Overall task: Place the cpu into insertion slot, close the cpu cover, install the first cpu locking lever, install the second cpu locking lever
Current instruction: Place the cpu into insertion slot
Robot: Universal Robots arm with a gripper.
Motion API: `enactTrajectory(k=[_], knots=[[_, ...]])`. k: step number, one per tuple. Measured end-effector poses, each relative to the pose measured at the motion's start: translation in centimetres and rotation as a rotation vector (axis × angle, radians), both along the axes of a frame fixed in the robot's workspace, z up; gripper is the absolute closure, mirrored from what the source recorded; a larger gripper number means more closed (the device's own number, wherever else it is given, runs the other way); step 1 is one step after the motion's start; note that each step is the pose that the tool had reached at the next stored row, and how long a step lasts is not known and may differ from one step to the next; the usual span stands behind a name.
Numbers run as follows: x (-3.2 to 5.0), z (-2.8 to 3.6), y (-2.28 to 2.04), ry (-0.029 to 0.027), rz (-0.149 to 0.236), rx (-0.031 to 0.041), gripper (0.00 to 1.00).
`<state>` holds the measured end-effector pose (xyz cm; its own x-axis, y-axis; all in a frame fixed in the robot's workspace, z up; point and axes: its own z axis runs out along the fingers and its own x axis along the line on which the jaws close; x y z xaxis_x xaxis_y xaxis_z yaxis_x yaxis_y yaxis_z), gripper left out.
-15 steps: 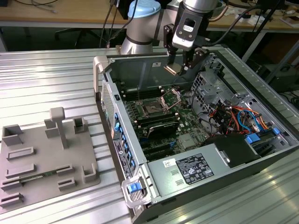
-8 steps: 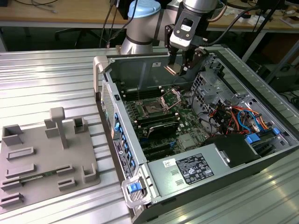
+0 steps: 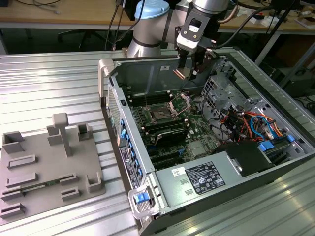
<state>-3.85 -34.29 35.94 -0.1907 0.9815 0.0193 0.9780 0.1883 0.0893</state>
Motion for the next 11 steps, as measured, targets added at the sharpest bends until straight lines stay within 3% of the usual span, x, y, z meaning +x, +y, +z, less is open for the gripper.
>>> enactTrajectory(k=[11], knots=[[0.00,-0.05,0.00,0.0000,-0.088,0.0001,0.45]])
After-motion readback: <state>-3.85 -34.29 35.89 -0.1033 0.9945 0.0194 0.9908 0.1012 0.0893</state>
